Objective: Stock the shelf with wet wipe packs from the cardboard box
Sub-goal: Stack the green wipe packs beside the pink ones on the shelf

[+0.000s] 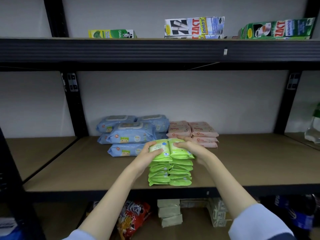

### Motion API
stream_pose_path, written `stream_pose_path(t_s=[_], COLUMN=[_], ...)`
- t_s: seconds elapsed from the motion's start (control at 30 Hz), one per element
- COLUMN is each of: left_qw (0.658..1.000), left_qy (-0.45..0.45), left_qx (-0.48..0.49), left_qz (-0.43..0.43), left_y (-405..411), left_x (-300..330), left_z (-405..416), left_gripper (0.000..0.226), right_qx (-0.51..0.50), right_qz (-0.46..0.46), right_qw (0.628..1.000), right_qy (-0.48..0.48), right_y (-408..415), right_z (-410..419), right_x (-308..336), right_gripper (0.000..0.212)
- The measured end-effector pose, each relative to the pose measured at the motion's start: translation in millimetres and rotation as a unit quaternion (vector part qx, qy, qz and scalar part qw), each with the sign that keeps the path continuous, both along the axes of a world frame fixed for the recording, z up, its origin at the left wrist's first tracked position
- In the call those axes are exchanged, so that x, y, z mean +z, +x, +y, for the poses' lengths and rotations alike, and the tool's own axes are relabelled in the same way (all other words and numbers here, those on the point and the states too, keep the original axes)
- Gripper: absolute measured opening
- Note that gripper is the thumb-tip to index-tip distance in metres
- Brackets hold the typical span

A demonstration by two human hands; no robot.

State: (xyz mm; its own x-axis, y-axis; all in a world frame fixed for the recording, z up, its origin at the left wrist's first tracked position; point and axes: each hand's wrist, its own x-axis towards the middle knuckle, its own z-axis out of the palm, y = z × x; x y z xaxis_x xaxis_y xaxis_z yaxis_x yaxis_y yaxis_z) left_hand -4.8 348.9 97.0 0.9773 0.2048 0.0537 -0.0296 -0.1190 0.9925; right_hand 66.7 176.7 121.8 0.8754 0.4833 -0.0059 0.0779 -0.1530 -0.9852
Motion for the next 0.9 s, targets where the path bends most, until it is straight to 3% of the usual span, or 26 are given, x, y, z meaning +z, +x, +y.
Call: stream_pose_path(t_s=[0.1, 0.2, 0.43, 0.9], left_qw=[0.998, 0.992, 0.994, 0.996], left_qy=[-0.048, -0.116, -0.095, -0.075], left_qx=[-0.027, -0.049, -0.044, -0.04], left_qz=[0.009, 0.002, 0.017, 0.024], left_y=[-0.9, -2.3, 0.3, 2.8], left_x=[2.2, 2.7, 3.7, 5.4], left_z=[3.7, 9.3, 0.9, -2.1], left_gripper=[0.061, 0.088, 0.066, 0.063], right_qx=[-0.053, -0.081, -0.047, 0.015], right_qz=[0.006, 0.021, 0.013, -0.006], right_qw=[0.997, 0.991, 0.993, 0.998], right_qy=[0.055, 0.107, 0.111, 0.053], right_y=[1.4, -1.6, -15.5, -16.3], right_z=[-7.5, -17.7, -5.8, 2.4], right_x=[-1.9, -7.7, -22.8, -9.5], right_gripper=[0.052, 0.037, 0.045, 0.033])
